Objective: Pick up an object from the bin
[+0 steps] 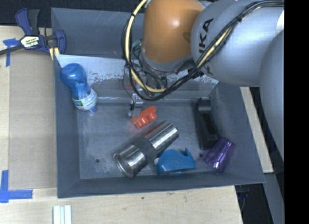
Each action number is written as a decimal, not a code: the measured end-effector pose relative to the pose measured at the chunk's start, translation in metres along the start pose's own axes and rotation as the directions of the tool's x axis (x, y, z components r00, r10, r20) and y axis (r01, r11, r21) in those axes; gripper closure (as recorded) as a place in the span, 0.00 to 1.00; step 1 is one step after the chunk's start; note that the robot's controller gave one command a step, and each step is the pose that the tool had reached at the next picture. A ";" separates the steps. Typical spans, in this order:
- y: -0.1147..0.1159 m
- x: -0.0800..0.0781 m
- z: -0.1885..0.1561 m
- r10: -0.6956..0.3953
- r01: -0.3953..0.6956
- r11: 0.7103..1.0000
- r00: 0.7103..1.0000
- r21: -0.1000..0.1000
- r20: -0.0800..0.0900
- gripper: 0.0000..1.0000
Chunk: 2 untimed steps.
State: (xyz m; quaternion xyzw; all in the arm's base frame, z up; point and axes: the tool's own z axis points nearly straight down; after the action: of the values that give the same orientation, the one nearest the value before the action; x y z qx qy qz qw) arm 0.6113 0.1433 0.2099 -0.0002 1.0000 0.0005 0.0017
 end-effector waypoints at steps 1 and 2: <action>-0.050 0.015 0.059 -0.204 0.204 0.979 0.979 0.000 -0.001 0.00; -0.041 0.071 0.061 -0.082 0.082 0.997 0.997 0.000 0.002 0.00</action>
Offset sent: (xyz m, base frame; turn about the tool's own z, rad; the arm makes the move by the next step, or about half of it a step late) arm -0.0758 -0.0377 -0.0592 -0.0815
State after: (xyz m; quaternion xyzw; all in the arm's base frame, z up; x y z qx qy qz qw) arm 0.5401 0.1024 0.1485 -0.0412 0.9991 0.0006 0.0025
